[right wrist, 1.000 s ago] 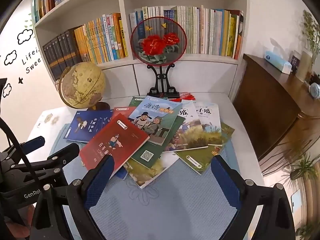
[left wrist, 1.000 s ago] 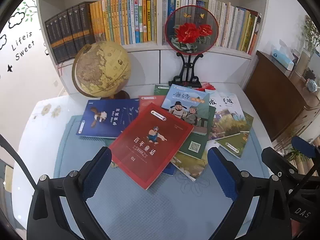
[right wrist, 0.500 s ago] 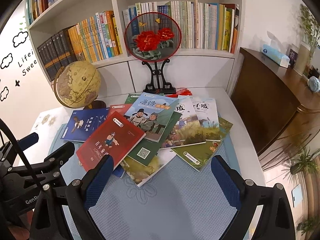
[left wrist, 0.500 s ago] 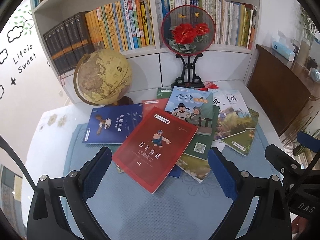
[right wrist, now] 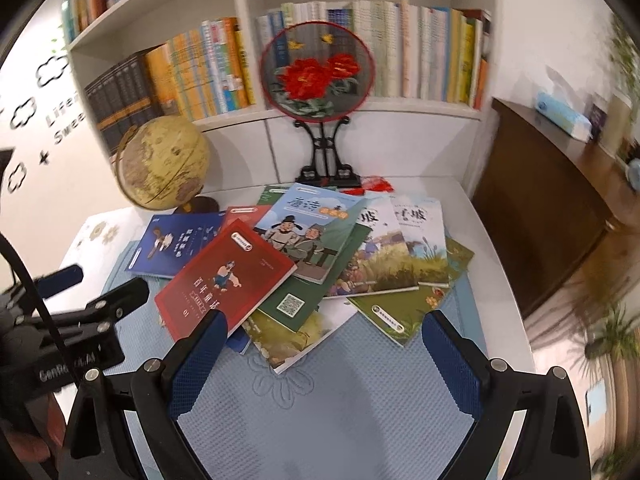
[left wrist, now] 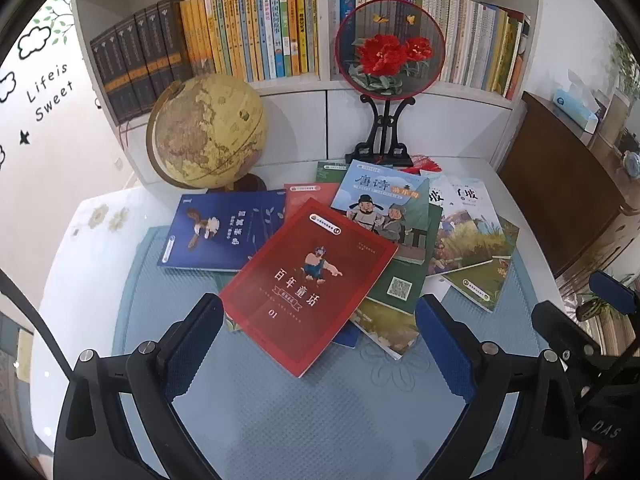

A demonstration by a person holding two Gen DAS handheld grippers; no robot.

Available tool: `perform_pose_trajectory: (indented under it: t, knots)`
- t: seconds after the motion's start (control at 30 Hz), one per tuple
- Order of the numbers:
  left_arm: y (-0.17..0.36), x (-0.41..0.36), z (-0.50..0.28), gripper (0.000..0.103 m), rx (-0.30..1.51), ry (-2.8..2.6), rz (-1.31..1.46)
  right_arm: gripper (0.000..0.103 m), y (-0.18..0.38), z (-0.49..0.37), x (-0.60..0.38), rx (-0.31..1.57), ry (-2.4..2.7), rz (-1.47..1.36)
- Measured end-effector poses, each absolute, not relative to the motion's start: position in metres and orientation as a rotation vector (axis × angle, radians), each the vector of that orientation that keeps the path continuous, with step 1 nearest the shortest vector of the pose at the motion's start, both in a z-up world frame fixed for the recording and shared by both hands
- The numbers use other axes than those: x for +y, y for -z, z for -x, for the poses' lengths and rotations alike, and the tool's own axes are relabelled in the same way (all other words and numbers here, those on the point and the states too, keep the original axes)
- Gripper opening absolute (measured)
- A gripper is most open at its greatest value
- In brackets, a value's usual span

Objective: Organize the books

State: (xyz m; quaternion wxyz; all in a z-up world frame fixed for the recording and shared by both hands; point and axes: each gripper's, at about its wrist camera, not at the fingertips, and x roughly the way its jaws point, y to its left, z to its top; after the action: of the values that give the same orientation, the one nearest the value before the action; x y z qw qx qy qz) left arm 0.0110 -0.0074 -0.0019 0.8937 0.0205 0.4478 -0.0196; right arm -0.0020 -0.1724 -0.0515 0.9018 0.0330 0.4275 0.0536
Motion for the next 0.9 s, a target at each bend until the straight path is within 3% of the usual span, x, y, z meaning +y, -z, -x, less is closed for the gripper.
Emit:
perform_pose_trajectory:
  t: [0.33, 0.67, 0.9]
  knots:
    - [0.006, -0.004, -0.014, 0.096, 0.943, 0.031, -0.044, 0.097, 0.054, 0.0, -0.168, 0.9, -0.138, -0.054]
    - [0.009, 0.003, -0.017, 0.096, 0.96, 0.026, -0.027, 0.087, 0.054, -0.003, -0.171, 0.912, -0.164, -0.075]
    - [0.01, 0.006, -0.019, 0.096, 0.965, 0.03, -0.018, 0.087, 0.056, -0.005, -0.169, 0.917, -0.176, -0.082]
